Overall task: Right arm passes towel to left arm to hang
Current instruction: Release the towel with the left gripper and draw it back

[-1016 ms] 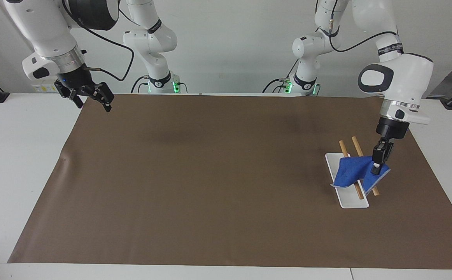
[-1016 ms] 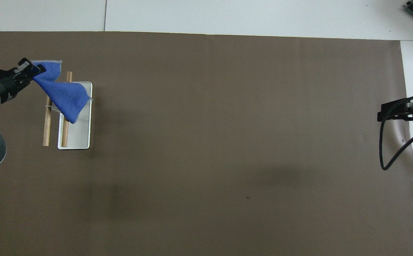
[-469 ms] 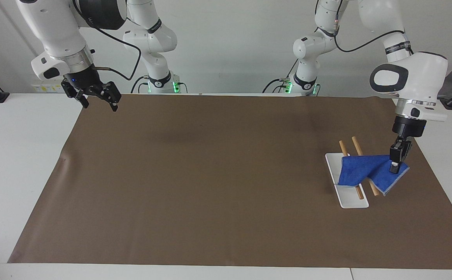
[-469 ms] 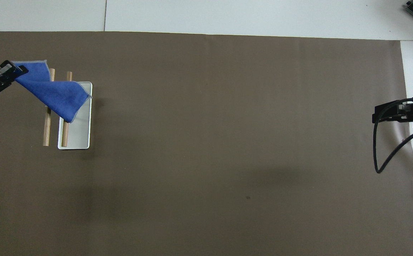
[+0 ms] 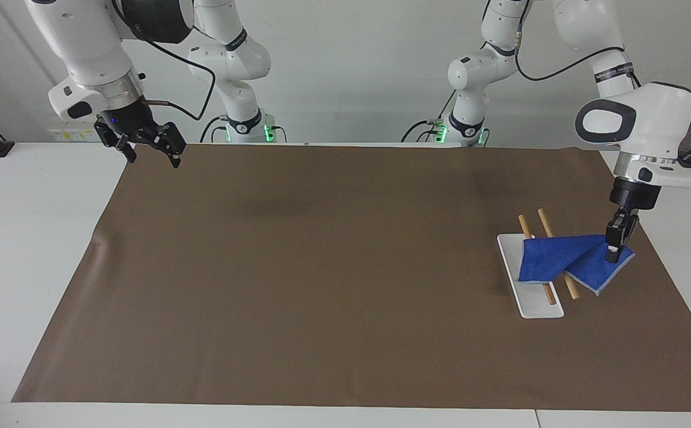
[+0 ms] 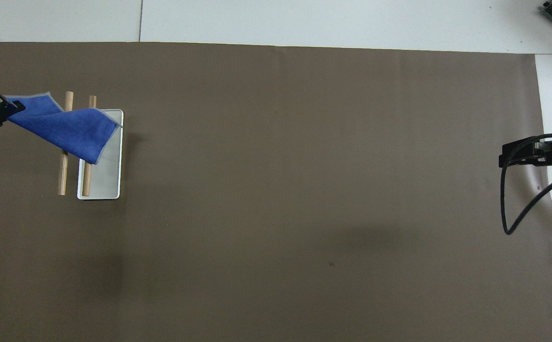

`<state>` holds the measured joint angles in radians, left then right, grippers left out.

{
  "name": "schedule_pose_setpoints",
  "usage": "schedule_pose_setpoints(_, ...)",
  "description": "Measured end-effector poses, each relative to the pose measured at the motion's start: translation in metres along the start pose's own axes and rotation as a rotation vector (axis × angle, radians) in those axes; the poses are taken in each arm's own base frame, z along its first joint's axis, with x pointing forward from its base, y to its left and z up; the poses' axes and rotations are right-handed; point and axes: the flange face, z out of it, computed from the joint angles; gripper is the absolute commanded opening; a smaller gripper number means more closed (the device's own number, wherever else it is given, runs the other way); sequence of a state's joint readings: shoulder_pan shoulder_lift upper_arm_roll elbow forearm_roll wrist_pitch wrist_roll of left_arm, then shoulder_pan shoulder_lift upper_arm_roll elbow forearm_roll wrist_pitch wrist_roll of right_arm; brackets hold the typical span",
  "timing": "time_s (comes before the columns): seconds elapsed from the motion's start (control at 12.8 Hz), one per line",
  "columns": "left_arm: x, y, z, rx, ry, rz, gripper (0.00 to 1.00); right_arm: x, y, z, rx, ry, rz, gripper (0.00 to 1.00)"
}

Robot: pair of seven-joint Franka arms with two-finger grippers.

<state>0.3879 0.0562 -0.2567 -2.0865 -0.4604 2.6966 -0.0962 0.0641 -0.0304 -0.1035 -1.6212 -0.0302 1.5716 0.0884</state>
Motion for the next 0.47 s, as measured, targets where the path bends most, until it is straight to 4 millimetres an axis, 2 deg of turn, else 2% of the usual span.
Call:
schedule_pose_setpoints(0.16,-0.011,-0.006,0.006,0.013,-0.022,-0.002,0.03,-0.005,0.001,0.002,-0.003,-0.035,0.001,1.0)
schedule_pose_setpoints(0.23,-0.016,-0.009,0.007,0.019,-0.031,-0.003,0.09,-0.006,0.001,0.001,-0.003,-0.04,0.001,1.0)
schedule_pose_setpoints(0.31,-0.021,-0.011,0.008,0.025,-0.038,-0.003,0.16,-0.006,0.0,0.001,-0.004,-0.04,0.001,1.0)
schedule_pose_setpoints(0.47,-0.029,-0.015,0.008,0.034,-0.048,-0.004,0.37,-0.006,-0.001,0.001,-0.004,-0.039,0.0,1.0)
